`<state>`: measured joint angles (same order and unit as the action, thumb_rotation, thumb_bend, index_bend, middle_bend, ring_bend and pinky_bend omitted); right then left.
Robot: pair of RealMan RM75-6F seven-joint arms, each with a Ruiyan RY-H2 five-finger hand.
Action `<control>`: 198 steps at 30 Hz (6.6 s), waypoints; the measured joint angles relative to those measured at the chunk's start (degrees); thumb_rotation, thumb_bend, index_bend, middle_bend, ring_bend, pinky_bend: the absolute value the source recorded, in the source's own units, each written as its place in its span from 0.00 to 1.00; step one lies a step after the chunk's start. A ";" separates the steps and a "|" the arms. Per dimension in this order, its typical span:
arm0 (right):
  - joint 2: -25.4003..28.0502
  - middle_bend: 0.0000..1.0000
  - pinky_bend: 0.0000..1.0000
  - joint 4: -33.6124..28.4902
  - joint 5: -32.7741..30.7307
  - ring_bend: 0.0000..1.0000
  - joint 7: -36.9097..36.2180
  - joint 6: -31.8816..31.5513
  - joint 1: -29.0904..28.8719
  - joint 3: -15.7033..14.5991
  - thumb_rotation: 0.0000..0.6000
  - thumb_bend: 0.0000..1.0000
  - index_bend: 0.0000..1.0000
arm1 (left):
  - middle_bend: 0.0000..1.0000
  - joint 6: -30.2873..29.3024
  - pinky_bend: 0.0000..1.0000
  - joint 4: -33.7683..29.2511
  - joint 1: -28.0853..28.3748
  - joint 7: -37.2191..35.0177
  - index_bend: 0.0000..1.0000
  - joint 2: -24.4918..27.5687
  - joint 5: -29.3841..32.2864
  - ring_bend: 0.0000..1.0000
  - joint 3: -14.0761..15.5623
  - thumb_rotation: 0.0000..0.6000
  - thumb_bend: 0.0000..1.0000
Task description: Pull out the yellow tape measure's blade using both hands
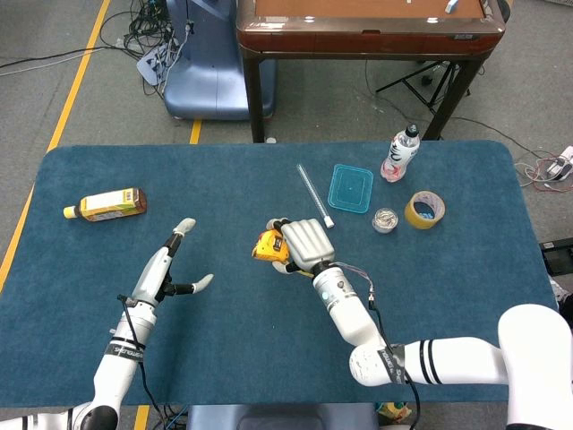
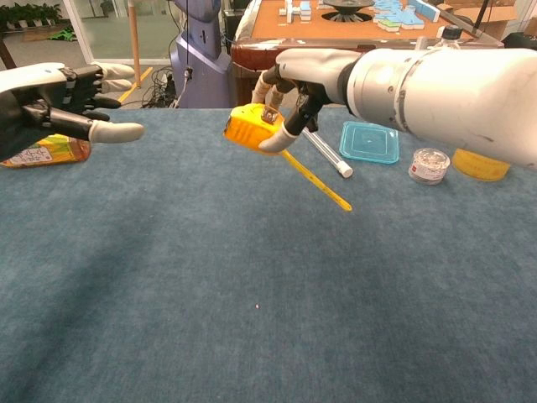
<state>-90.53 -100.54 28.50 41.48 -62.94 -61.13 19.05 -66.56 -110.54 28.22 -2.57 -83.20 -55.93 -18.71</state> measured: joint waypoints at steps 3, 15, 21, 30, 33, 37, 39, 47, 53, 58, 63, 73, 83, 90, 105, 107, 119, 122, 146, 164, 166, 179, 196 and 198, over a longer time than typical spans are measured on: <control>-1.31 0.77 0.43 0.75 -1.05 0.73 0.19 -0.80 -1.01 0.39 1.00 0.76 0.79 | 0.00 -0.99 0.00 1.12 0.97 1.17 0.00 -2.53 0.53 0.00 -0.25 1.00 0.19; -6.35 0.77 0.44 2.88 -3.65 0.75 0.80 -3.35 -3.88 1.80 1.00 0.77 0.80 | 0.00 -6.58 0.00 5.57 3.95 7.40 0.00 -11.30 2.46 0.00 -1.44 1.00 0.19; -8.40 0.77 0.44 4.26 -4.04 0.75 1.11 -4.77 -4.84 2.41 1.00 0.77 0.80 | 0.00 -8.14 0.00 7.35 4.71 9.21 0.00 -13.78 2.86 0.00 -1.95 1.00 0.19; -11.21 0.77 0.44 6.34 -4.88 0.75 1.34 -5.76 -5.74 3.27 1.00 0.77 0.80 | 0.00 -8.97 0.00 8.78 5.11 10.58 0.00 -15.49 3.27 0.00 -2.54 1.00 0.19; -12.12 0.78 0.44 7.14 -4.97 0.75 1.29 -5.88 -5.95 3.54 1.00 0.77 0.81 | 0.00 -9.03 0.00 9.21 5.26 11.05 0.00 -15.98 3.58 0.00 -2.75 1.00 0.19; -13.18 0.78 0.44 8.19 -5.01 0.76 1.24 -5.79 -6.30 4.00 1.00 0.77 0.81 | 0.00 -8.85 0.00 9.87 5.50 11.33 0.00 -16.58 4.02 0.00 -3.10 1.00 0.19; -13.61 0.78 0.44 8.46 -4.96 0.76 1.25 -5.73 -6.43 4.22 1.00 0.77 0.81 | 0.00 -8.75 0.00 10.21 5.60 11.44 0.00 -16.81 4.13 0.00 -3.20 1.00 0.19; -13.96 0.78 0.44 8.60 -4.69 0.76 1.57 -5.90 -6.23 4.30 1.00 0.77 0.81 | 0.00 -8.41 0.00 11.52 5.66 11.55 0.00 -17.26 4.44 0.00 -3.60 1.00 0.19; -13.93 0.78 0.44 8.61 -4.62 0.76 1.53 -5.63 -5.96 4.51 1.00 0.77 0.81 | 0.00 -8.14 0.00 12.09 5.74 11.89 0.00 -17.39 4.62 0.00 -3.80 1.00 0.19; -13.75 0.78 0.44 8.50 -4.43 0.76 1.55 -5.62 -5.73 4.63 1.00 0.78 0.81 | 0.00 -8.05 0.00 12.28 5.74 12.06 0.00 -17.38 4.72 0.00 -3.97 1.00 0.19; -13.58 0.78 0.44 8.13 -4.37 0.76 1.74 -5.46 -5.51 4.44 1.00 0.78 0.81 | 0.00 -8.01 0.00 12.33 5.77 12.27 0.00 -17.33 4.76 0.00 -4.17 1.00 0.19; -12.86 0.78 0.44 7.38 -4.91 0.76 2.40 -5.17 -5.19 4.19 1.00 0.79 0.81 | 0.00 -7.86 0.00 12.74 5.79 12.87 0.00 -16.84 5.53 0.00 -4.78 1.00 0.19; -12.29 0.78 0.44 7.19 -4.62 0.77 2.03 -4.64 -4.75 3.90 1.00 0.79 0.82 | 0.00 -7.70 0.00 13.18 5.74 13.20 0.00 -16.36 6.12 0.00 -5.00 1.00 0.19; -11.91 0.78 0.44 6.99 -3.95 0.77 1.05 -4.40 -4.36 4.04 1.00 0.81 0.82 | 0.00 -7.81 0.00 13.18 5.51 13.07 0.00 -16.12 6.19 0.00 -5.00 1.00 0.19; -11.25 0.79 0.44 6.33 -2.74 0.77 -0.22 -3.95 -3.62 3.62 1.00 0.82 0.83 | 0.00 -8.15 0.00 13.57 5.57 12.94 0.00 -15.99 6.26 0.00 -5.58 1.00 0.19; -11.03 0.79 0.44 6.00 -2.69 0.77 -0.29 -3.96 -3.48 3.53 1.00 0.82 0.83 | 0.00 -8.22 0.00 13.63 5.52 12.86 0.00 -15.88 6.37 0.00 -5.75 1.00 0.19; -9.81 0.80 0.44 4.33 -2.66 0.77 -0.41 -4.26 -2.94 3.20 1.00 0.82 0.84 | 0.00 -8.21 0.00 14.21 5.53 13.11 0.00 -14.92 7.66 0.00 -6.87 1.00 0.19; -9.54 0.80 0.44 4.00 -2.68 0.77 -0.43 -4.32 -2.80 3.06 1.00 0.82 0.84 | 0.00 -8.06 0.00 14.62 5.47 13.09 0.00 -14.47 8.34 0.00 -7.26 1.00 0.19; -9.36 0.80 0.44 4.01 -2.37 0.78 -0.78 -4.71 -2.69 2.85 1.00 0.82 0.84 | 0.00 -6.12 0.00 14.70 5.40 13.60 0.09 -11.48 11.28 0.00 -7.55 1.00 0.23; -9.43 0.80 0.44 4.64 -2.26 0.78 -1.22 -4.18 -2.64 2.81 1.00 0.82 0.84 | 0.00 -5.71 0.00 15.57 5.80 12.79 0.24 -10.88 11.87 0.00 -7.58 1.00 0.32; -9.43 0.80 0.44 4.72 -2.25 0.78 -1.33 -4.15 -2.62 2.87 1.00 0.82 0.84 | 0.00 -5.59 0.00 15.58 5.79 12.74 0.28 -10.69 11.86 0.00 -7.48 1.00 0.33; -9.33 0.80 0.44 4.88 -2.38 0.78 -1.71 -3.95 -2.54 3.02 1.00 0.82 0.84 | 0.00 -4.57 0.00 15.63 5.97 12.41 0.48 -9.85 11.95 0.00 -6.97 1.00 0.43; -9.36 0.80 0.44 5.44 -2.41 0.78 -2.32 -3.50 -2.54 3.16 1.00 0.82 0.84 | 0.00 -4.33 0.00 16.24 6.18 11.40 0.58 -9.51 11.74 0.00 -6.87 1.00 0.48; -9.30 0.80 0.44 5.44 -2.23 0.78 -2.47 -3.46 -2.49 3.17 1.00 0.82 0.84 | 0.00 -4.45 0.00 16.33 6.14 11.14 0.59 -9.51 11.59 0.00 -6.88 1.00 0.48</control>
<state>-99.83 -95.10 26.27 39.01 -66.40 -63.61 22.22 -71.01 -94.21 34.36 8.57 -92.70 -44.34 -25.59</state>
